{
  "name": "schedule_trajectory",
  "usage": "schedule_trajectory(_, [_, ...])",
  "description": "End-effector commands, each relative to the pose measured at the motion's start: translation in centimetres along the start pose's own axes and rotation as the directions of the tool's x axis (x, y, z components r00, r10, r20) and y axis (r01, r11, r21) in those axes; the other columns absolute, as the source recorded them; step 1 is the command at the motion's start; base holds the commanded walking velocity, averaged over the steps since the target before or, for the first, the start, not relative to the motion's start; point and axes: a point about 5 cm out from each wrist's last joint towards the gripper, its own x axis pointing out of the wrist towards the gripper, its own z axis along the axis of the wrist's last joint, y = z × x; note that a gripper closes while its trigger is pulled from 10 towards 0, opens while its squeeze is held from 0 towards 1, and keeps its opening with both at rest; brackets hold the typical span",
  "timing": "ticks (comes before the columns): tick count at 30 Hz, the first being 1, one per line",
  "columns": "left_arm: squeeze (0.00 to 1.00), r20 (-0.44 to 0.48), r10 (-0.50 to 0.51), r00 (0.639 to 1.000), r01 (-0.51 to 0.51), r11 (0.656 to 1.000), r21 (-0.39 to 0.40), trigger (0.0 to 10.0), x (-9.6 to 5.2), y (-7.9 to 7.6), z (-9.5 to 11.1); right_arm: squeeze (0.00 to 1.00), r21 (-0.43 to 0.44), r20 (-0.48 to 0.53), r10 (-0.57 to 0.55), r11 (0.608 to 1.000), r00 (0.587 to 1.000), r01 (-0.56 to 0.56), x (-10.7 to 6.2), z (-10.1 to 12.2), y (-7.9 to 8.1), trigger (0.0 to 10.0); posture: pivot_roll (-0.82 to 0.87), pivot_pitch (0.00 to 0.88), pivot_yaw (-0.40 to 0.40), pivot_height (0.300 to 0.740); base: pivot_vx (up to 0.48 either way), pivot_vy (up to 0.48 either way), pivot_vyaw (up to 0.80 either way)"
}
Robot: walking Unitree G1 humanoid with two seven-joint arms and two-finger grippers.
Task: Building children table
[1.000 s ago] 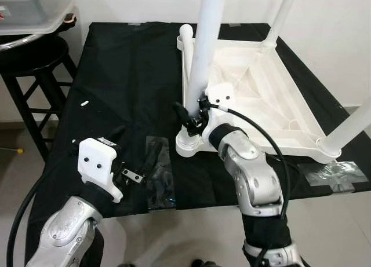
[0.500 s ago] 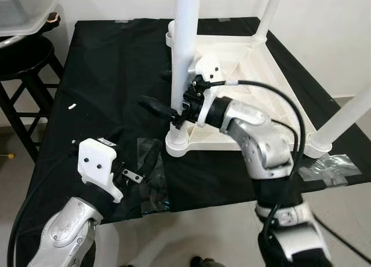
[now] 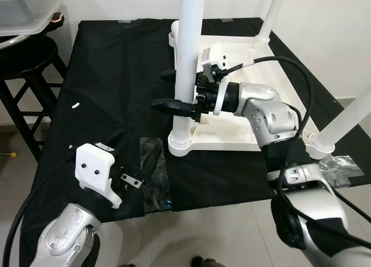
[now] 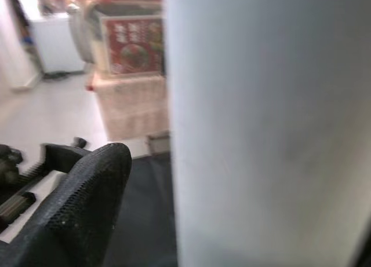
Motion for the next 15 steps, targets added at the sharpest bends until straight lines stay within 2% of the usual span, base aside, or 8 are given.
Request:
schedule_trajectory(1, [0.00,-0.013,-0.002,1.000,0.002,1.000,-0.001,10.0,-0.20,-0.35,-0.08,0.00,-0.004,0.022,0.046,0.999,0.999,-0.046,0.03,0.21,0.06,0.0,0.06,0.209,-0.084,0.740,0.000,0.000,0.00])
schedule_trajectory(6, [0.00,-0.015,-0.002,1.000,0.002,1.000,-0.003,10.0,-0.25,-0.45,-0.09,0.00,0.007,0.038,0.100,0.995,0.994,-0.100,-0.03,0.02,-0.22,0.0,0.06,0.209,-0.087,0.740,0.000,0.000,0.00])
schedule_trajectory(10, [0.00,-0.013,-0.001,1.000,0.001,1.000,-0.004,10.0,-0.15,-0.48,-0.12,0.00,0.003,0.045,0.097,0.995,0.994,-0.098,-0.36,-0.06,-0.46,0.0,0.06,0.211,-0.088,0.740,0.000,0.000,0.00])
schedule_trajectory(13, [0.00,-0.012,-0.001,1.000,0.001,1.000,-0.005,10.0,-0.07,-0.50,-0.15,0.00,-0.012,0.038,0.063,0.998,0.997,-0.063,-0.60,-0.12,-0.60,0.0,0.05,0.208,-0.091,0.740,0.000,0.000,0.00])
schedule_trajectory(15, [0.00,-0.009,0.001,1.000,-0.001,1.000,-0.005,10.0,-0.01,-0.48,-0.17,0.00,-0.025,0.034,-0.007,1.000,0.999,0.008,-0.79,-0.18,-0.79,0.0,0.05,0.207,-0.094,0.740,0.000,0.000,0.00])
